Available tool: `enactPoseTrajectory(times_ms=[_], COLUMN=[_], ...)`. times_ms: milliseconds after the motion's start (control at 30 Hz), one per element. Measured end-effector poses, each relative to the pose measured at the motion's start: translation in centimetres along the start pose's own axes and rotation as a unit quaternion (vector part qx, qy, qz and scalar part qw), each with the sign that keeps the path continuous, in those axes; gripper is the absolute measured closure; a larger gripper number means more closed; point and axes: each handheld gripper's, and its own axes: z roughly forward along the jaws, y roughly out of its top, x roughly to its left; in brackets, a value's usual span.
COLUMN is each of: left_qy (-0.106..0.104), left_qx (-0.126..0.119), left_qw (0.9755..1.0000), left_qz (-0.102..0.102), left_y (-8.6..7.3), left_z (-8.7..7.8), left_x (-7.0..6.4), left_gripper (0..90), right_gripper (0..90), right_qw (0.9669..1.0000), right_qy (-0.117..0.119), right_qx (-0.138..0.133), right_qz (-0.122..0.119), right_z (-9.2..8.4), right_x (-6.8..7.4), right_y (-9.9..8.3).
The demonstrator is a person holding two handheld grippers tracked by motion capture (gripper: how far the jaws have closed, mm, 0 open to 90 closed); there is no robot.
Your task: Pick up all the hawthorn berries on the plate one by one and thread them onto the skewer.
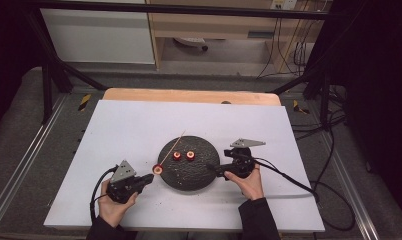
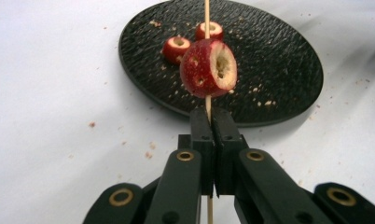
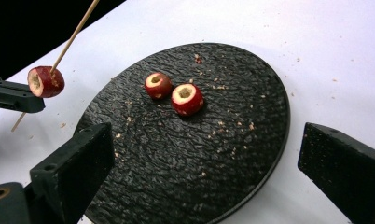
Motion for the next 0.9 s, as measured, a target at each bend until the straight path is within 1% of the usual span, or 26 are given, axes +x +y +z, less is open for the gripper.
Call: enactPoseTrajectory(times_ms=[100, 167, 300, 367, 500, 567, 633, 733, 800, 833, 900], left_qy=[-0.002, -0.005, -0.005, -0.004, -0.004, -0.003, -0.004, -0.005, -0.005, -0.005, -0.005], left_qx=[0.001, 0.003, 0.006, 0.009, 0.004, 0.006, 0.007, 0.006, 0.006, 0.006, 0.005], left_qw=[1.0, 1.0, 1.0, 1.0, 0.9999, 0.9999, 0.9999, 0.9999, 0.9999, 0.9999, 0.9999], left_qz=[0.002, 0.001, 0.0, -0.002, -0.009, -0.008, -0.009, -0.01, -0.009, -0.009, -0.009], left_y=[-0.4, -0.6, -1.2, -1.4, -1.7, -1.7, -1.8, -1.8, -1.8, -1.8, -1.8], left_z=[-0.3, -0.4, -0.4, -0.5, -0.8, -0.8, -0.7, -0.8, -0.8, -0.8, -0.9], left_x=[0.2, 0.3, 0.7, 0.9, 1.2, 1.2, 1.2, 1.3, 1.3, 1.4, 1.4], left_gripper=[88.3, 88.3, 88.3, 88.4, 88.3, 88.3, 88.3, 88.3, 88.4, 88.3, 88.3], right_gripper=[4.9, 4.5, 3.7, 3.7, 5.1, 5.9, 6.7, 8.3, 9.7, 10.9, 12.6], right_qw=[1.0, 0.9999, 0.9988, 0.9981, 0.9964, 0.9954, 0.9947, 0.9932, 0.9914, 0.9909, 0.9896], right_qy=[-0.001, -0.002, -0.008, -0.009, -0.018, -0.025, -0.027, -0.031, -0.038, -0.04, -0.04], right_qx=[0.006, 0.014, 0.044, 0.053, 0.069, 0.079, 0.087, 0.1, 0.113, 0.114, 0.123], right_qz=[-0.004, -0.006, -0.021, -0.031, -0.046, -0.049, -0.047, -0.05, -0.055, -0.059, -0.063], right_z=[0.2, 0.4, 0.9, 1.2, 2.0, 2.4, 3.0, 3.9, 4.6, 4.9, 5.6], right_x=[0.3, 0.5, 0.9, 1.1, 1.6, 1.8, 2.1, 2.4, 2.6, 2.6, 2.8], right_y=[0.7, 1.2, 2.2, 2.7, 3.5, 3.9, 4.4, 5.2, 5.6, 5.8, 6.2])
